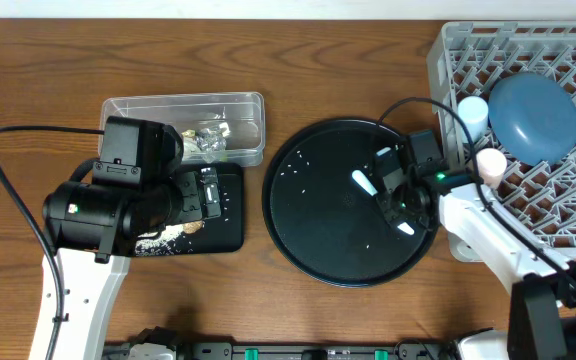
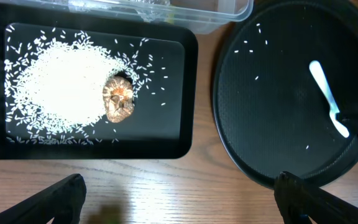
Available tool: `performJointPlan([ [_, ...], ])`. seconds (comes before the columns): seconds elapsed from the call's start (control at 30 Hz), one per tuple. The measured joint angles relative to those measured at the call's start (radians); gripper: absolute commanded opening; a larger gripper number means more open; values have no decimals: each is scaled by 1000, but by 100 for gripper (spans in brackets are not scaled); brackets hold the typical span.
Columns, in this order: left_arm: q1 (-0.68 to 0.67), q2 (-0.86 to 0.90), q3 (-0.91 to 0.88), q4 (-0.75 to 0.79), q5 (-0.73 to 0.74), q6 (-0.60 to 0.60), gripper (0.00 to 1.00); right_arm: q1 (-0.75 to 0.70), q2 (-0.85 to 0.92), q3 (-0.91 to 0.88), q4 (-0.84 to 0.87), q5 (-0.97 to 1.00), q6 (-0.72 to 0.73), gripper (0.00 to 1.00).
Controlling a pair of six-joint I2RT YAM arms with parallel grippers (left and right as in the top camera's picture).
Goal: Sort waste into correct bins and load items into the dishwasher rack
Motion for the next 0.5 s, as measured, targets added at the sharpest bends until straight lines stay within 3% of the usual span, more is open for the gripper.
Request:
performJointPlan([
  [0.33, 0, 0, 0, 0, 0, 0, 98, 0, 116, -7, 117, -6, -27, 44],
  [0.43, 0, 0, 0, 0, 0, 0, 98, 0, 133, 5, 138, -1, -40, 26],
  [0.5, 0, 0, 0, 0, 0, 0, 98, 0, 146, 15, 143, 11, -43, 8],
])
